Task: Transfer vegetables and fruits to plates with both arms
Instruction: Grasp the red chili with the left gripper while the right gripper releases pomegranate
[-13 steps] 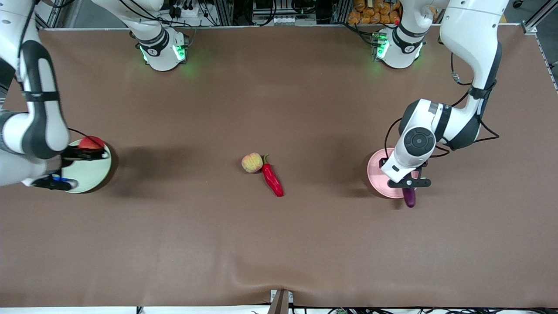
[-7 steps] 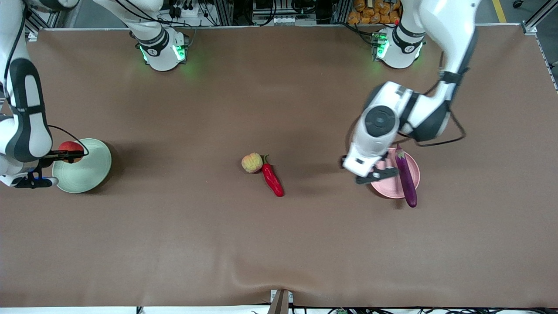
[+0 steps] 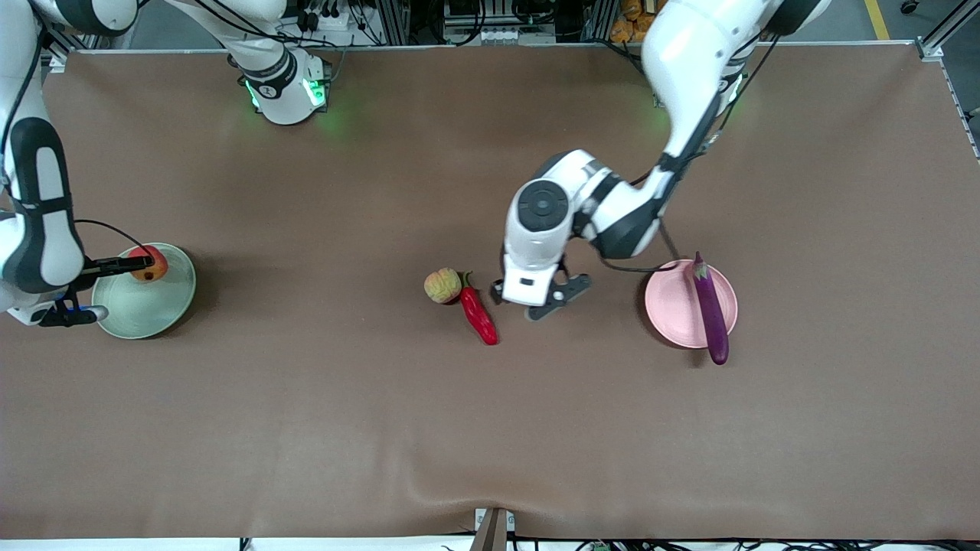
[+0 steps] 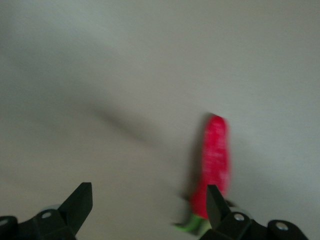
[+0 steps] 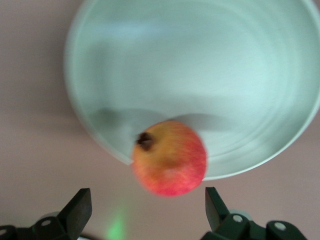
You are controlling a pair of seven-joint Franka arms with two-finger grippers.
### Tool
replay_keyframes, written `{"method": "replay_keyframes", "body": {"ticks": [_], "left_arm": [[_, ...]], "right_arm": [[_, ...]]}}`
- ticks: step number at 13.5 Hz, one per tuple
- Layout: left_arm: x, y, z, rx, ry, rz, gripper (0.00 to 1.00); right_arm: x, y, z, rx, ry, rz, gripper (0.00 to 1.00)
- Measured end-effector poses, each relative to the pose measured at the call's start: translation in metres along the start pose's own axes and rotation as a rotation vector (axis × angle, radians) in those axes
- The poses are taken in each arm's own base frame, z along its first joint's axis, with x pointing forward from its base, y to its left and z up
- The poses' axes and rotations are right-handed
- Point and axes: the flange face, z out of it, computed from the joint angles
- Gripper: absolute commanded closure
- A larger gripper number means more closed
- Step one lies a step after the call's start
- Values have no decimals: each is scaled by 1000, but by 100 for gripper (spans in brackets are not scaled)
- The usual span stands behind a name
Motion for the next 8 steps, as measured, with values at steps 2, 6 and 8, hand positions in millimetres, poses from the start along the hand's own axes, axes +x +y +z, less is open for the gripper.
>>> {"method": "replay_keyframes", "body": {"ticks": [2,6,8], "left_arm": [[-26,17,25,-95,-4,-77,0],[-57,25,76,-176,46,-116,0],[-56,27,91,-194,71,-118,0]], "right_arm": [[-6,-19,-22,26,1,12,0],[-3,-79,-43,49,-33,137,0],[5,-113,-47,70,-43,202,0]]}}
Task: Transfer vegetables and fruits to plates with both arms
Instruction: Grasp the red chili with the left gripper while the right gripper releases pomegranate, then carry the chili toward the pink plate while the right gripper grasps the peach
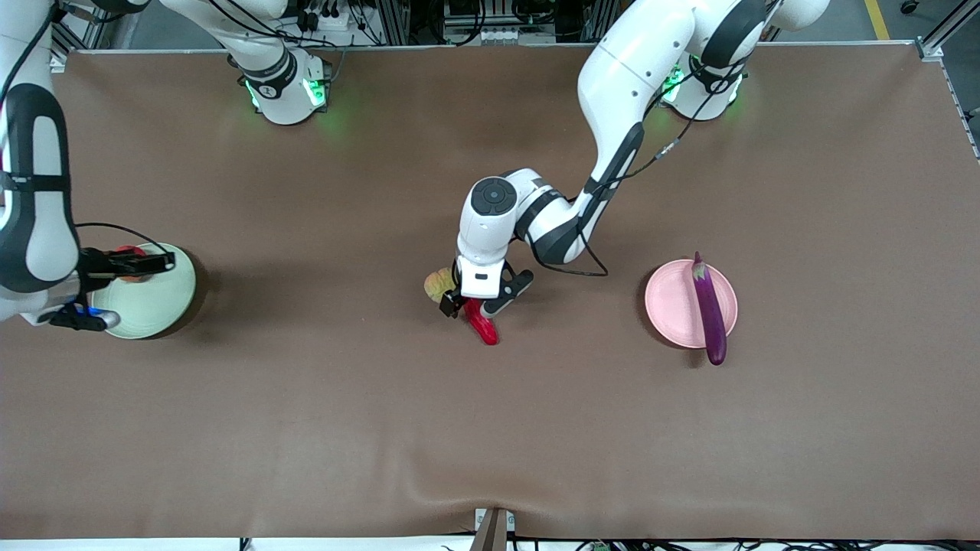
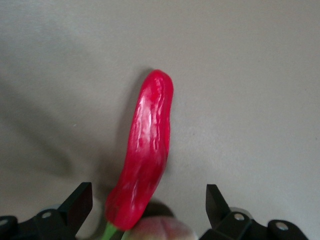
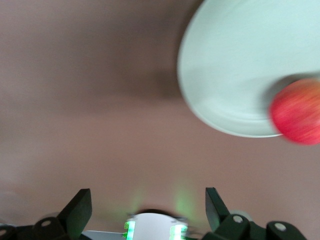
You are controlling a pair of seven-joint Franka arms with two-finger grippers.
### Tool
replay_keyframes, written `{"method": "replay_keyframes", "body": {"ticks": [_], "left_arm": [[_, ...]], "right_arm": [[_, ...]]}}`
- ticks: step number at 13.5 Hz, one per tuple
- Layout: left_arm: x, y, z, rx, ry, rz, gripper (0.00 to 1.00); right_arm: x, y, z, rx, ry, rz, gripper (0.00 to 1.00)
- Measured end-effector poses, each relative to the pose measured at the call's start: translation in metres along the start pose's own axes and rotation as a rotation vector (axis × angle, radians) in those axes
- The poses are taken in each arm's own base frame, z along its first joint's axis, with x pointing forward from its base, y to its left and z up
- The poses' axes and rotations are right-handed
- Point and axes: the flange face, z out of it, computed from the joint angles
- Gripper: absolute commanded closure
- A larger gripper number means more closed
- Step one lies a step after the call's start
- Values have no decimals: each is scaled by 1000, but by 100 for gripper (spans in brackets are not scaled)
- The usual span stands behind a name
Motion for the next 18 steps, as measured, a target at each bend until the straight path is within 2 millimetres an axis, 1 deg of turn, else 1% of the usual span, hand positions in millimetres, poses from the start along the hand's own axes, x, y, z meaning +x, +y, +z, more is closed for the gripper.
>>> {"method": "replay_keyframes", "body": {"ticks": [1,3,4,5,7,9,10,12,14,15,17,18], "left_arm": [[4,0,5,-8,7,-2,0],[14,-1,12,-12,20,-9,63],[18,-2,14,-11,27,-11,86],[21,-3,17,-9,32,-13,100],[22,-5,21,-7,34,-13,100],[23,-1,17,-17,35,-14,100],[25,3,12,-29,37,-15,100],[33,12,-4,-23,48,-12,100],[48,14,-23,52,60,49,100],[58,13,-33,99,62,92,100],[84,10,-55,187,58,171,100],[99,6,-65,231,51,216,100]], "right_arm": [[0,-13,1,5,-6,26,0],[1,-34,4,30,-21,68,0],[0,-43,6,46,-30,89,0],[0,-52,7,58,-37,111,0],[-1,-75,7,70,-46,159,0],[-5,-104,7,64,-51,205,0],[-6,-118,7,70,-53,222,0],[-8,-138,7,111,-64,253,0],[-10,-155,7,152,-79,282,0],[-11,-167,8,171,-87,302,0],[-12,-202,10,189,-72,351,0],[-13,-226,14,187,-50,378,0]]}}
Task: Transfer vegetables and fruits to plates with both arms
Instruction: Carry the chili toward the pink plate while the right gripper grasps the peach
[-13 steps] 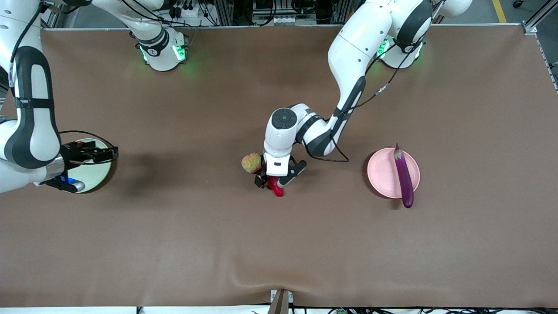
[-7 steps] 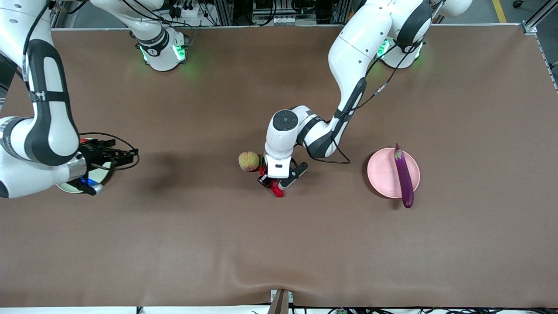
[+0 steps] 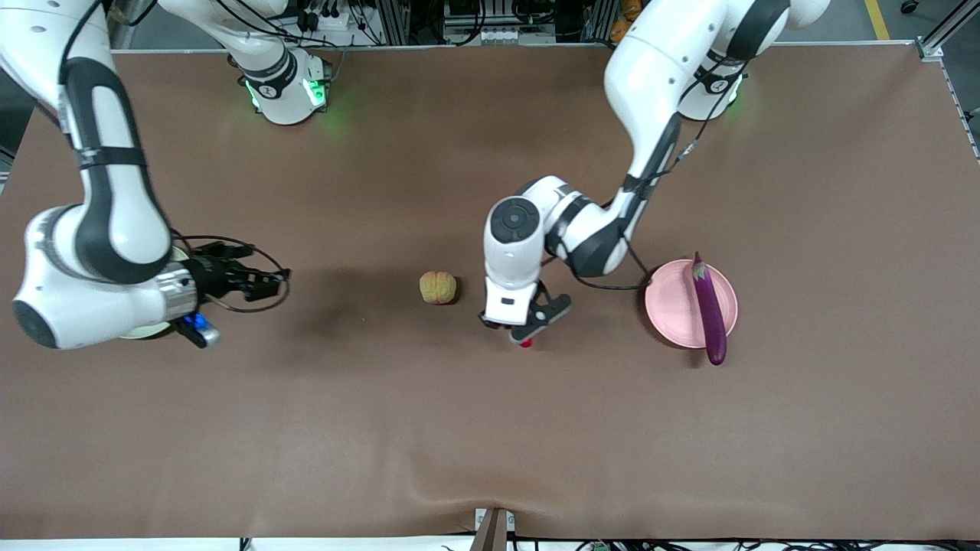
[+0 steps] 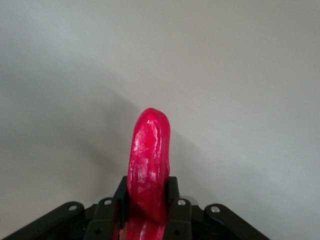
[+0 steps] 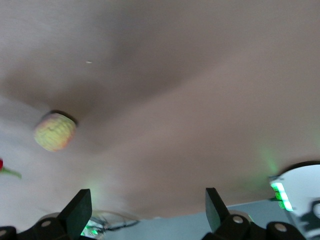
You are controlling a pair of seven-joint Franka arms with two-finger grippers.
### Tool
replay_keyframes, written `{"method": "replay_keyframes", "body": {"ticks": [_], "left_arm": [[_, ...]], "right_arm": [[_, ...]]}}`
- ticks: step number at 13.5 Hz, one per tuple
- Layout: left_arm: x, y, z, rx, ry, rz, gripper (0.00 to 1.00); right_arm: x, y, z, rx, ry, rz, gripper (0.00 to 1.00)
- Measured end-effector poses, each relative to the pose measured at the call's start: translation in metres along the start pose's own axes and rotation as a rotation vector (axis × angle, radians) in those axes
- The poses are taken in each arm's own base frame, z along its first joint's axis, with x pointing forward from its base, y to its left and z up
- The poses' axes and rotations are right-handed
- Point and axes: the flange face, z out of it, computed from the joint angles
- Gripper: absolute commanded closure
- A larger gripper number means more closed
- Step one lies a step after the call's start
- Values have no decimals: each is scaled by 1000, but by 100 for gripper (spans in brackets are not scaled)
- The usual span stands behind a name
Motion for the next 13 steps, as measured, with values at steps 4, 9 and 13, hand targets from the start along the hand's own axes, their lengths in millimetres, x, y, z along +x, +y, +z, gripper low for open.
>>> {"method": "replay_keyframes", "body": {"ticks": [4,9,13], "left_arm": [[72,-50,-15,165,-70,195,100],[162,-158,-18,182,-132,345,100],[167,-228,-22,103,-85,413,100]], "right_arm": [[-38,-84,51,24,125,60,0],[-71,-175,136,107,293,55,0],[-80,-201,186,-43,458,-148,0]]}}
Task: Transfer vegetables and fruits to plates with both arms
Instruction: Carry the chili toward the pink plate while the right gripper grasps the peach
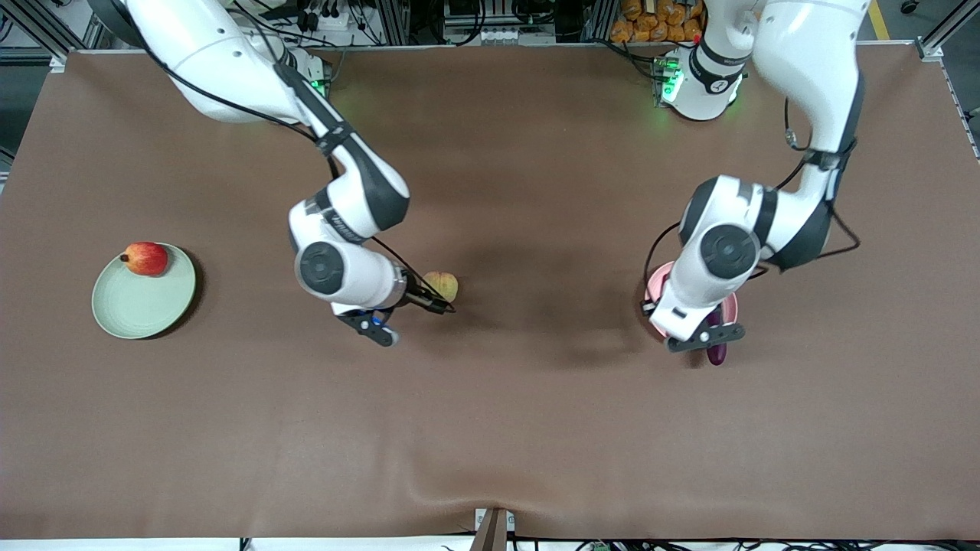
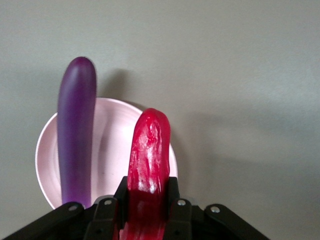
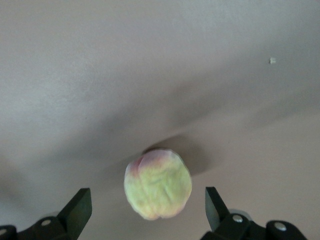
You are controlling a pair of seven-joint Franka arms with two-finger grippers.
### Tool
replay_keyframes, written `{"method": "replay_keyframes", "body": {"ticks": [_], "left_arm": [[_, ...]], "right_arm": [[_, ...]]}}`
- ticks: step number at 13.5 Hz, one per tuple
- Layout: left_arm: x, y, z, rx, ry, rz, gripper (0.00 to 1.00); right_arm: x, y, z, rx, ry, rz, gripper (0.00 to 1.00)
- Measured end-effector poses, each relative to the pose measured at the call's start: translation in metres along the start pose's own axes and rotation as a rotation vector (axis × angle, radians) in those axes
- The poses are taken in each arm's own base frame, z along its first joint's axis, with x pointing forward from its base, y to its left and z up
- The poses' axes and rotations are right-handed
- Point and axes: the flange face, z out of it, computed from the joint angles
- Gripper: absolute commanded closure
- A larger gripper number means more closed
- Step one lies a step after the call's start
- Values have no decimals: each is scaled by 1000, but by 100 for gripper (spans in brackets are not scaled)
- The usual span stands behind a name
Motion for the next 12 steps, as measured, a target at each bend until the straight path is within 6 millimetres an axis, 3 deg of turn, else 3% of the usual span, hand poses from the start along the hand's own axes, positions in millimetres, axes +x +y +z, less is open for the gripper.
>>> {"method": "replay_keyframes", "body": {"ticks": [4,7,8,9,10,11,12], "left_arm": [[-32,-9,40,-52,68,20,100],[-39,-25,61,-81,105,1,99],[-37,-32,63,-81,107,-10,79],[-35,-37,63,-79,109,-17,26],[-34,-40,64,-79,109,-21,0],[-33,-41,64,-79,110,-22,0],[-33,-40,63,-79,111,-22,0]], "right_arm": [[-7,-13,18,30,39,-51,0],[-13,-13,43,6,18,-65,0],[-15,-13,51,-5,13,-71,0],[-17,-12,58,-15,9,-77,0],[-19,-11,64,-30,12,-87,0],[-20,-9,69,-46,17,-97,8],[-22,-5,76,-65,21,-99,38]]}}
